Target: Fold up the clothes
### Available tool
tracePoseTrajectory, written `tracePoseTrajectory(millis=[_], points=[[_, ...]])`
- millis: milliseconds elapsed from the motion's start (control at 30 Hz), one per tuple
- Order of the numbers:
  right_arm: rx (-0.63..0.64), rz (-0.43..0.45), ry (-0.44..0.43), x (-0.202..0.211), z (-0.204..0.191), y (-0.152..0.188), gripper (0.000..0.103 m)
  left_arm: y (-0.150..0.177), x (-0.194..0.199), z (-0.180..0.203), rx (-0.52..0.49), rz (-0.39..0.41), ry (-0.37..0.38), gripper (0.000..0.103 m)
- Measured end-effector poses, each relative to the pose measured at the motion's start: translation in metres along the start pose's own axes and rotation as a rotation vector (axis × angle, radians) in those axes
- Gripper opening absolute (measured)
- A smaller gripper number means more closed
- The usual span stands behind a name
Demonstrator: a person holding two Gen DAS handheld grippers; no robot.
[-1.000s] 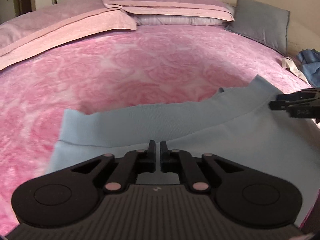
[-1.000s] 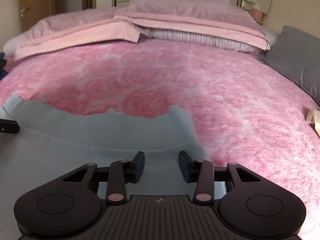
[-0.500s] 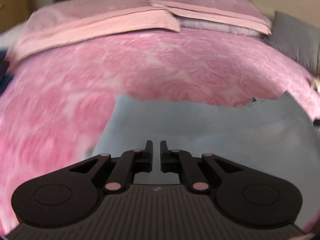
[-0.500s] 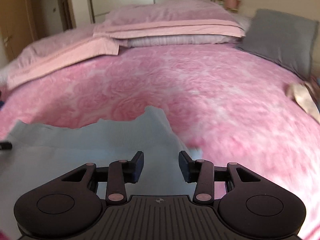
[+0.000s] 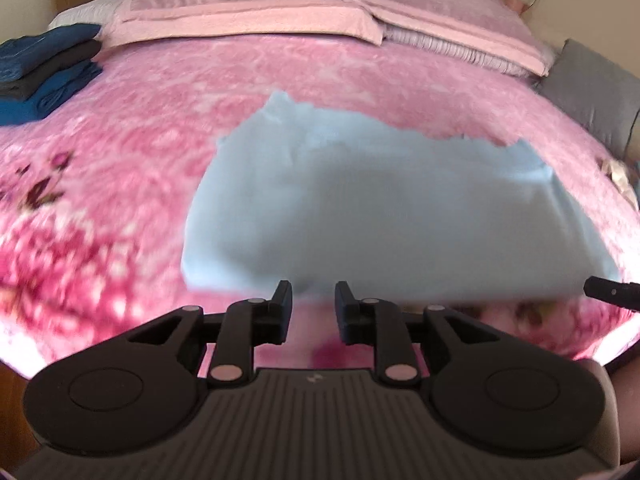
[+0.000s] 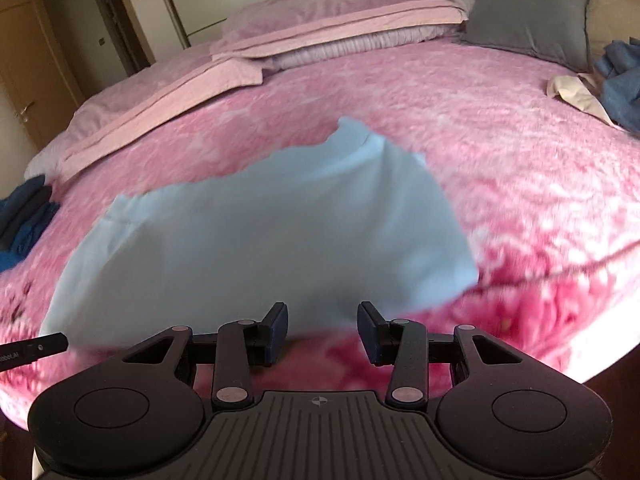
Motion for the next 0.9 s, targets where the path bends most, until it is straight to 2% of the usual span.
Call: tracePoseTrajectory(millis=[133,367,600,900], points=[[0.009,-0.026,0.0,0.013,-0.011,0.024,0.042,0.018,0.01,0.007,-0.025,-0.012,-0.045,0.02],[0.007,-0.043,0.029,0.028,-0.01,0.052,0.042,0.025,0.031,0.017,-0.07,0.026,-0.055,0.025],[0.009,-0.04,0.051,0.039,-0.008,0.06,0.043,0.028,0.041,0.027,-0.122,0.057,-0.068,0.028],[0.004,-0.048,0.048,0.036,-0.008,0.062,0.043,0.034,0.038,0.03,-0.138,0.045,-0.057,0.029]])
Point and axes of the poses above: each gripper's, at about its wrist camera, not at the fingertips, and x roughly against the way its jaws point, z to its right, y to its underside, the point moved 10 cm from there along -x, roughly the way its jaws point, and after that the axes turned 7 degrees about y, right-handed, at the moved point
